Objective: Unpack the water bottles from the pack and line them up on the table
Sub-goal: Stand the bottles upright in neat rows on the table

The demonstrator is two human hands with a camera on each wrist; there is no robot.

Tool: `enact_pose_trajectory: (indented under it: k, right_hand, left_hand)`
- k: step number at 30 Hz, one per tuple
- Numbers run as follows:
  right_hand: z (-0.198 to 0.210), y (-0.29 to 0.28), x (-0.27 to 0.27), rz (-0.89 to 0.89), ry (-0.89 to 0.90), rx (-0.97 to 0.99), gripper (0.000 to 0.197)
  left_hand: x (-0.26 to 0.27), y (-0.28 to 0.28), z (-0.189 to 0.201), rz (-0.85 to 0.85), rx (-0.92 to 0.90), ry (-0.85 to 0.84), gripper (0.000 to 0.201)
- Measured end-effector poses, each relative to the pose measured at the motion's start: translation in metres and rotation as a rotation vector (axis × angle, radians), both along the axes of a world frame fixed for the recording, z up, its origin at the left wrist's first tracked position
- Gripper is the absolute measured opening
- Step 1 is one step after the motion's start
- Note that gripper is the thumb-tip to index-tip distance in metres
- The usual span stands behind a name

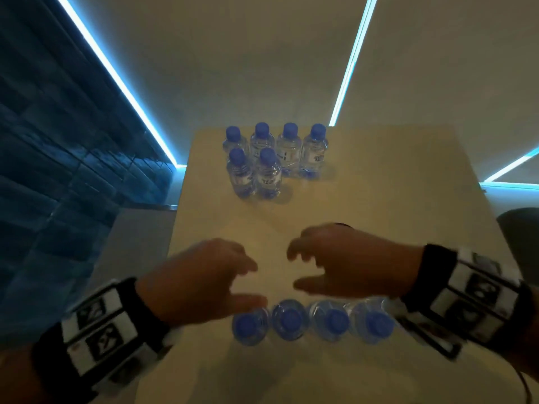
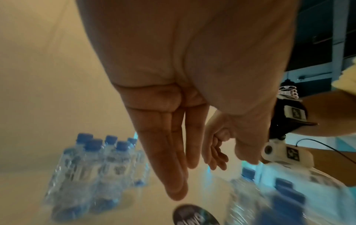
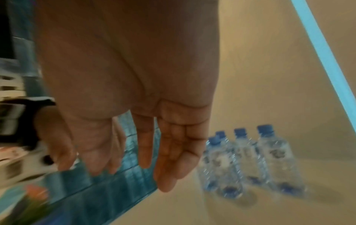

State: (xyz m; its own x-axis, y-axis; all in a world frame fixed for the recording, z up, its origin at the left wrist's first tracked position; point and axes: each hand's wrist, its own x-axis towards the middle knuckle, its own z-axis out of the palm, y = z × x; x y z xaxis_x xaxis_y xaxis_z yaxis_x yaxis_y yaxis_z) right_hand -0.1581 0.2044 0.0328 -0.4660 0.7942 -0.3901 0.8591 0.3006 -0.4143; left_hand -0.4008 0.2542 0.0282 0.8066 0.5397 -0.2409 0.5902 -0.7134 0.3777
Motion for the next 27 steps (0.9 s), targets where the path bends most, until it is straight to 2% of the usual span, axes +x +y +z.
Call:
enact_pose_trajectory:
  k: [3,6,8,11,14,19,21,24,27]
  right_hand:
    - [-0.017,-0.047,-0.024,0.160,-0.062,-0.031,0.052]
    - [-0.037,-0.059,-0.040,0.256,-0.074,0.039,0.036]
    - [-0.046,-0.058,-0.043,0.237,-0.058,0.117,0.022]
    - [-0.046,-0.051,-0.042,0.127,-0.022,0.134,0.021]
    - [-0.045,-0.035,-0.030,-0.014,0.017,0.071,0.021]
    - [-0.031,-0.005,0.014,-0.169,0.037,0.120,0.030]
    - [-0.017,0.011,0.032,-0.219,0.045,0.168,0.031]
    - [0.000,0.037,0.055,-0.287,0.028,0.213,0.031]
    - [0.003,0.068,0.071,-0.320,-0.029,0.243,0.031]
  left_hand:
    - [-0.002,-0.049,-0.013,-0.053,-0.149,0.183,0.055]
    - [-0.003,-0.072,-0.032,0.012,-0.196,0.225,0.040]
    - [-0.005,-0.076,-0.043,0.092,-0.184,0.196,0.033]
    - [-0.005,-0.072,-0.052,0.170,-0.172,0.148,0.033]
    - [0.001,-0.051,-0.041,0.209,-0.121,0.161,0.026]
    - [0.027,0.001,-0.013,0.214,0.058,0.063,0.041]
    - [0.046,0.023,-0.004,0.210,0.093,0.060,0.035]
    - [0.078,0.058,0.005,0.154,0.148,0.054,0.016]
    - [0.114,0.092,0.003,0.163,0.157,0.034,0.020]
